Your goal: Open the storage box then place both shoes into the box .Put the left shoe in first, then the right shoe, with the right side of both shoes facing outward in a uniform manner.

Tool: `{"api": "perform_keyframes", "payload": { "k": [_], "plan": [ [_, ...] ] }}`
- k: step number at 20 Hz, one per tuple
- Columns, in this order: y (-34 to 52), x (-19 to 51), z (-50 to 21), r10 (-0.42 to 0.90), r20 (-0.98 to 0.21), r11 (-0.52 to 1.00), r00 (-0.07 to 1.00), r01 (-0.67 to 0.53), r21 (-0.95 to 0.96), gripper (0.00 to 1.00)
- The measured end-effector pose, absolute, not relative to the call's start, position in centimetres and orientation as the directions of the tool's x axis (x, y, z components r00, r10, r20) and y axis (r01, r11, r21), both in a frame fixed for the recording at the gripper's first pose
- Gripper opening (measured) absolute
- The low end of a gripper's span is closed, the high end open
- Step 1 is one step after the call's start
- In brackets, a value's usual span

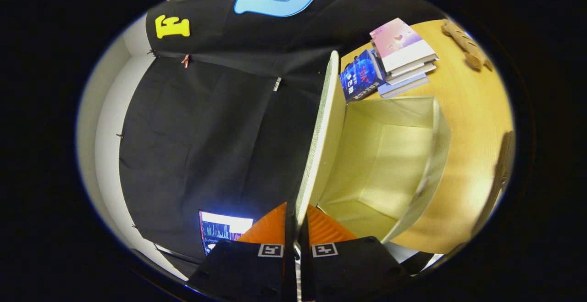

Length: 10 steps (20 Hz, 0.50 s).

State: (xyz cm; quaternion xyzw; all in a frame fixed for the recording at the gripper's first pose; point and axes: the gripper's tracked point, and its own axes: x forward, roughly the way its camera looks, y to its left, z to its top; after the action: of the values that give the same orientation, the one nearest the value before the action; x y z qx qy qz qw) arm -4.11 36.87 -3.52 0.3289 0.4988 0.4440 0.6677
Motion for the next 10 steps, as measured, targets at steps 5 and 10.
{"api": "perform_keyframes", "payload": {
  "k": [5, 10],
  "plan": [
    [43.9, -4.1, -0.3, 0.915, -0.396, 0.396, 0.073, -0.341, 0.853, 0.08],
    [51.3, -4.9, -0.2, 0.907, -0.417, 0.405, 0.064, -0.406, 0.819, 0.08]
  ]
}}
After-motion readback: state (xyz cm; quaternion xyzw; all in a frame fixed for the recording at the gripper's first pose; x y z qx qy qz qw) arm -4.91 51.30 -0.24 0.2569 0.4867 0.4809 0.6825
